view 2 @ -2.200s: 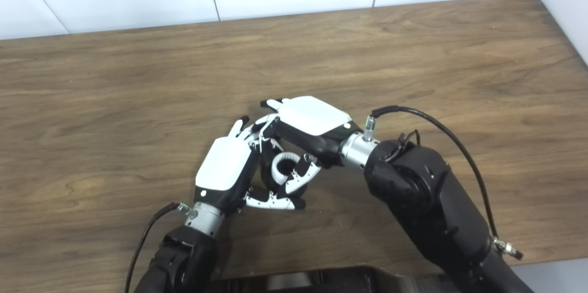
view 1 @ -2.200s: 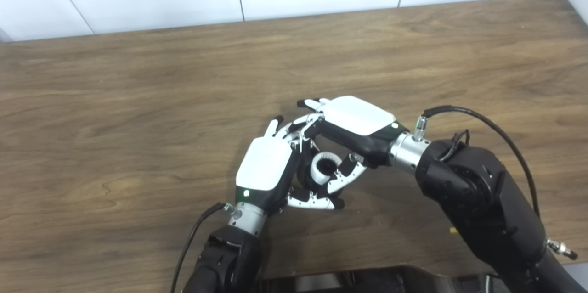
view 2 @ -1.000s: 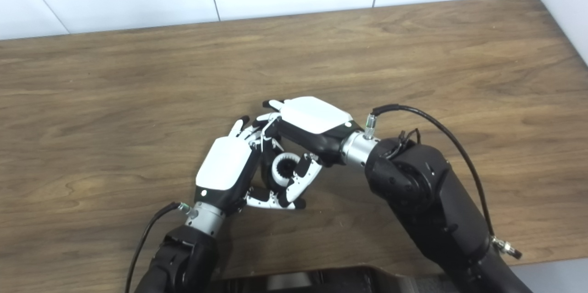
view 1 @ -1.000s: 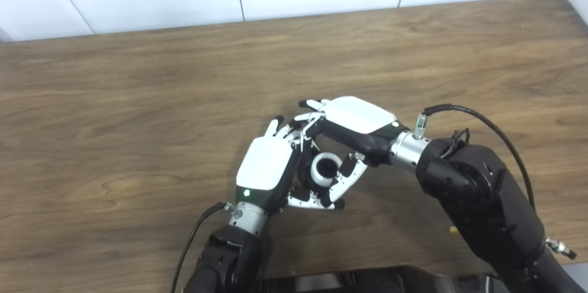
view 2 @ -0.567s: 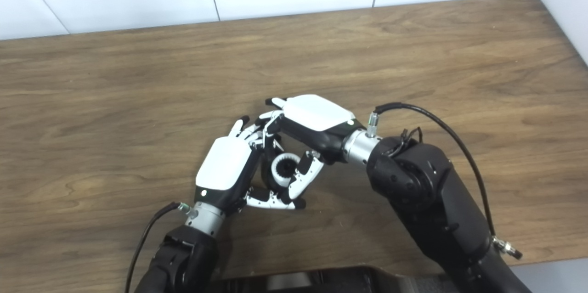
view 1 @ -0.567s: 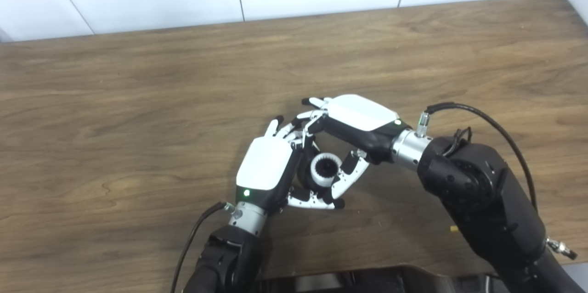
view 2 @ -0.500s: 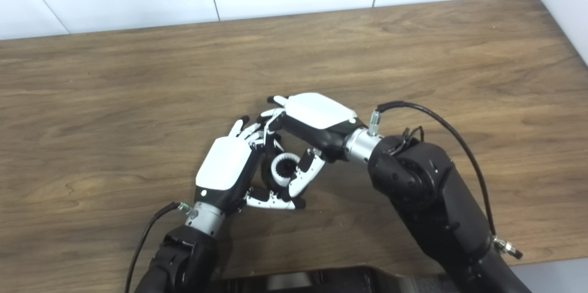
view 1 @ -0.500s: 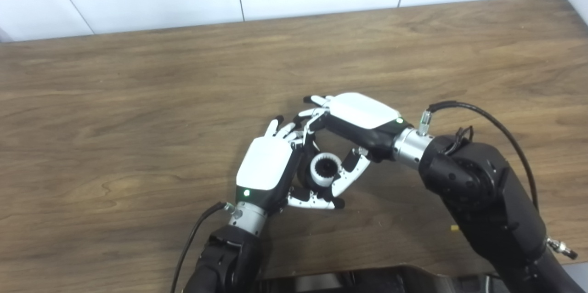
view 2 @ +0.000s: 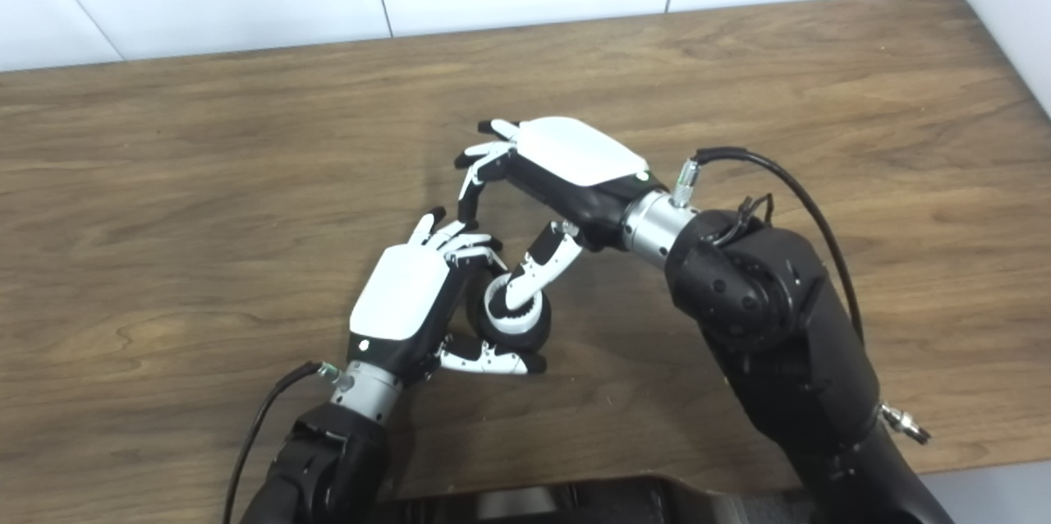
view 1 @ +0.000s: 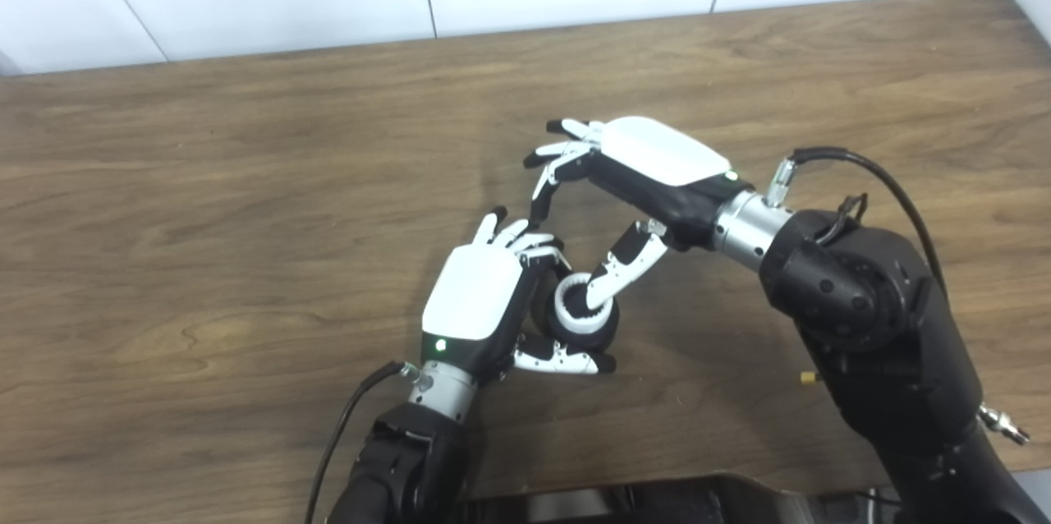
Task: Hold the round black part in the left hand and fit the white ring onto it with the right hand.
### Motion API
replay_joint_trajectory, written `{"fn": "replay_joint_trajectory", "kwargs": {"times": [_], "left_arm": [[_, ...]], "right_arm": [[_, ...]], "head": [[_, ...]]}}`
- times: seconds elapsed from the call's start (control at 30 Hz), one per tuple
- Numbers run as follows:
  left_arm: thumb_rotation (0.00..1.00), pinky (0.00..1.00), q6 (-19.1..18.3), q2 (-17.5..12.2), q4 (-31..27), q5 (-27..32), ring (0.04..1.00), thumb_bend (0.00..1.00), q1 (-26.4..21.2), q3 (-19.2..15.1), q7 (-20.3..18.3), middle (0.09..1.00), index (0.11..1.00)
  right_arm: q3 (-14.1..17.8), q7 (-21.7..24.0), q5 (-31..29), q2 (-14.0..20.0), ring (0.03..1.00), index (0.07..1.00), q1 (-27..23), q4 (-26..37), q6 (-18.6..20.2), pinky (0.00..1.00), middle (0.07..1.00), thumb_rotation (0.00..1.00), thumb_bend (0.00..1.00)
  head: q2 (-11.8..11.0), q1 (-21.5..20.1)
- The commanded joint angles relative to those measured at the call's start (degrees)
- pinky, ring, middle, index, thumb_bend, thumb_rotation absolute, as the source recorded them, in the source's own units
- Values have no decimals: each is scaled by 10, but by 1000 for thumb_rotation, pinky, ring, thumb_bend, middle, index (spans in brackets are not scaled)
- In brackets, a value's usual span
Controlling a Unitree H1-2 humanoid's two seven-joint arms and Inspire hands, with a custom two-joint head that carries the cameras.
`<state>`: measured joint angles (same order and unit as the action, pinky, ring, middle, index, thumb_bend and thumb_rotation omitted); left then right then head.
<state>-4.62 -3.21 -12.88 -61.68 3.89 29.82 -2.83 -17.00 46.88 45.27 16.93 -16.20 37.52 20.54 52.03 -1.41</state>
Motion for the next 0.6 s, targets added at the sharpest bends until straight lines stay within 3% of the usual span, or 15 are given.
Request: {"fn": "replay_joint_trajectory", "kwargs": {"times": [0.0,0.33,0.53,0.57], "left_arm": [[56,1000,3,0,1,2,893,525,-6,0,1,774,482],[57,1000,6,-3,6,20,889,525,-6,-9,3,767,483],[78,1000,-20,1,-2,27,895,521,-7,-21,-31,789,497],[150,1000,-26,3,-5,31,897,700,-7,-25,-39,797,582]], "right_arm": [[8,-7,-2,2,988,612,-22,17,1,1000,874,279,1000],[17,-6,4,11,1000,613,-25,14,5,1000,869,292,1000],[19,-8,6,11,1000,616,-26,11,9,1000,864,288,1000],[19,-9,6,11,999,614,-27,10,11,1000,863,287,1000]], "head": [[0,-1],[-2,-4],[-6,-3],[-6,-3]]}}
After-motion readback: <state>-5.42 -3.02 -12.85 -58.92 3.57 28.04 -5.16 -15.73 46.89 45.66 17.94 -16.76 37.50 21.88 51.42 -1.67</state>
